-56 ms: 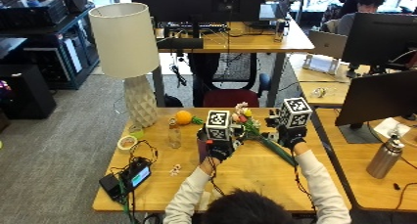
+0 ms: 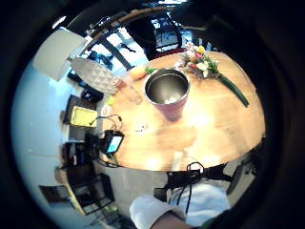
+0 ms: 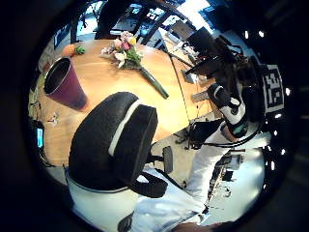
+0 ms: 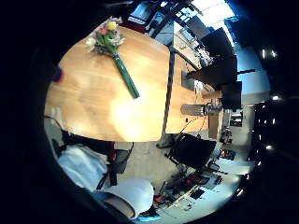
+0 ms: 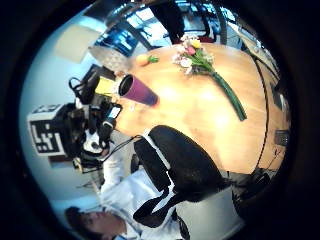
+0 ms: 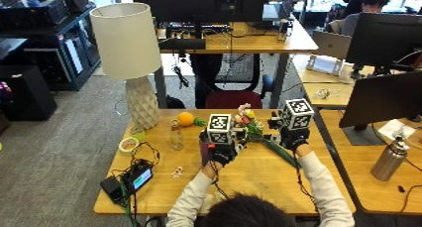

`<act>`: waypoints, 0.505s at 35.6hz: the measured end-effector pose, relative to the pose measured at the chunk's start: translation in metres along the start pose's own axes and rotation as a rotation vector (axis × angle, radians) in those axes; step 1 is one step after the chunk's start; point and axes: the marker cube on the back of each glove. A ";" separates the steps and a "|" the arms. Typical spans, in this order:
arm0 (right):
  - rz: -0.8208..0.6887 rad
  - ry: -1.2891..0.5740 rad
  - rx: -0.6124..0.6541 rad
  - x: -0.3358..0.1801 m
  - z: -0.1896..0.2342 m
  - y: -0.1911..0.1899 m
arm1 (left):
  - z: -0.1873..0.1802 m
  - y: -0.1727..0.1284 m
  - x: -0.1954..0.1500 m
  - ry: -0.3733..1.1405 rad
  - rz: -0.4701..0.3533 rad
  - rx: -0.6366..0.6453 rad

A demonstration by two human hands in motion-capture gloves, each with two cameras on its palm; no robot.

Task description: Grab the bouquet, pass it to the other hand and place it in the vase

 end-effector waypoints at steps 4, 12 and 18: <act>-0.001 -0.001 -0.004 -0.002 0.000 -0.001 | 0.001 0.007 -0.001 -0.007 0.004 -0.027; 0.001 0.004 -0.003 -0.008 -0.008 -0.001 | -0.004 0.006 -0.009 -0.002 -0.013 -0.029; -0.010 0.005 0.000 -0.015 -0.016 -0.002 | -0.019 0.001 -0.006 -0.007 -0.020 -0.022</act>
